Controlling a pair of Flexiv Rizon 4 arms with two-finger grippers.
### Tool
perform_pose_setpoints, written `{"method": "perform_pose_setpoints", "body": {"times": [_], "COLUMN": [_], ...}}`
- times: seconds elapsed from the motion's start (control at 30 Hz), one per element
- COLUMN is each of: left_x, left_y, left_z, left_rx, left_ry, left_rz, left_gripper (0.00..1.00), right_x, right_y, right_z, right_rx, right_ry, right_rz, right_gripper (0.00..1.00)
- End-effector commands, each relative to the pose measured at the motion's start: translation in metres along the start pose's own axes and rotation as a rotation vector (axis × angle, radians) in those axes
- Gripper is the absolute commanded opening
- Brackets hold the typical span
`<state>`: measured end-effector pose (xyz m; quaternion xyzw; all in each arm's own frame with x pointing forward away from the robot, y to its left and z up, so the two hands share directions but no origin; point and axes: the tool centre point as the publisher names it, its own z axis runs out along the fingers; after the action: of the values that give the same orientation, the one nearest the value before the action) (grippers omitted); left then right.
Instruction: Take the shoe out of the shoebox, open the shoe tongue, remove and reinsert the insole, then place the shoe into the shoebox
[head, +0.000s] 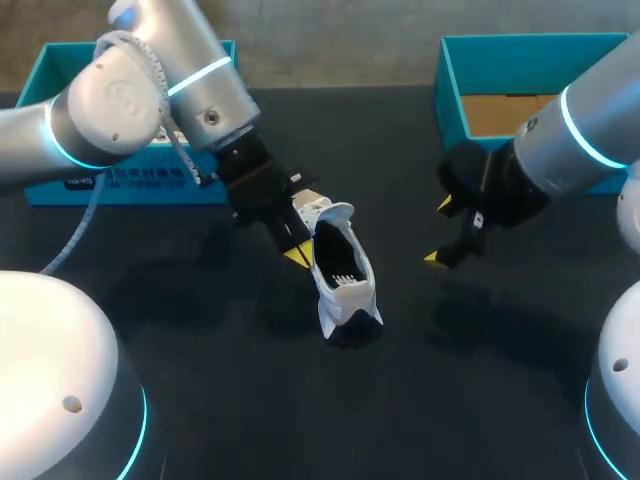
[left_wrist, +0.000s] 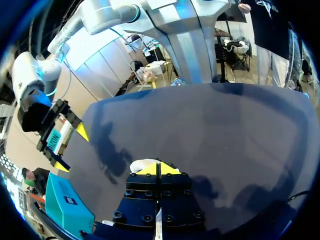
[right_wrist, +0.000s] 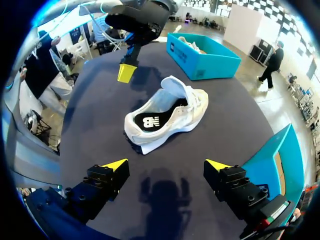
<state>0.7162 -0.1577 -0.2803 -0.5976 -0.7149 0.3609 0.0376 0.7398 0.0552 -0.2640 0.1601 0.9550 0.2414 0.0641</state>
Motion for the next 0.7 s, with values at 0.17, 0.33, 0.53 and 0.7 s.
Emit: {"method": "perform_pose_setpoints", "body": {"times": [0.17,0.33,0.53,0.7], "left_x": [-0.019,-0.024,-0.022,-0.019], "left_y": [0.012,0.018,0.027,0.033], "left_z": [0.011,0.017,0.024,0.027], "left_rx": [-0.05,-0.087,-0.129,-0.169], "left_ry": [0.131,0.174,0.218,0.241], "left_rz": [0.025,0.036,0.048,0.036], "left_gripper": [0.0,0.0,0.0,0.0], "right_x": [-0.003,-0.005,-0.007,-0.009], "right_y": [-0.008,-0.012,-0.014,-0.013], "right_z": [-0.066,-0.081,-0.099,-0.111], "right_rx": [0.057,0.065,0.068,0.082], "right_ry": [0.008,0.006,0.0,-0.011], "right_rz": [-0.005,-0.012,-0.016,-0.032], "right_gripper": [1.0,1.0,1.0,1.0]}}
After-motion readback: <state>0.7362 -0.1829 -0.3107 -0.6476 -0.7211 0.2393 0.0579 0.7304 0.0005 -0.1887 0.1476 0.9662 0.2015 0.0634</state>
